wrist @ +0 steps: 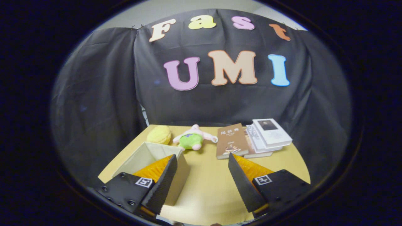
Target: Open the storage box then place both shoes into the box .Put the left shoe in first, then the right shoe, with the right side of both shoes facing outward in a uniform manner.
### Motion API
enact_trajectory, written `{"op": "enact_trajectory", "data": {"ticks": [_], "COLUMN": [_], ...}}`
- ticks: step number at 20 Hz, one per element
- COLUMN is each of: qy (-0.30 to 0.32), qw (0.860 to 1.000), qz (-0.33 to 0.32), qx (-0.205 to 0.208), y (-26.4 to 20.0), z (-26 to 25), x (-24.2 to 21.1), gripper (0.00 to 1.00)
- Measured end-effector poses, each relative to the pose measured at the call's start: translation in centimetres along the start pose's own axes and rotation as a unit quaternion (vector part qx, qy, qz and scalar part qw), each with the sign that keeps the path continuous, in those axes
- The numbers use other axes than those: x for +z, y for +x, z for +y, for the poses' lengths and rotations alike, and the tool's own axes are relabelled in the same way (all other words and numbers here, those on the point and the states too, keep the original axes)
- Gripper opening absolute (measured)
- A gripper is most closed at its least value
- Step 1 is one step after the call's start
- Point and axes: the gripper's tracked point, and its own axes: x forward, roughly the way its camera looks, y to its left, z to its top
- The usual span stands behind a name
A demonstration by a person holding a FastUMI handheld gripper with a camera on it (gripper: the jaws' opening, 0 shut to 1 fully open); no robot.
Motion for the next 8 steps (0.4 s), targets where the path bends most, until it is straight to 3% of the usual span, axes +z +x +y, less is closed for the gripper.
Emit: {"op": "enact_trajectory", "data": {"ticks": [8], "qy": [0.03], "qw": [0.994], "qz": [-0.091], "qx": [-0.046], "y": [-3.4], "z": [-8.3], "x": [3.2], "gripper": [1.0]}}
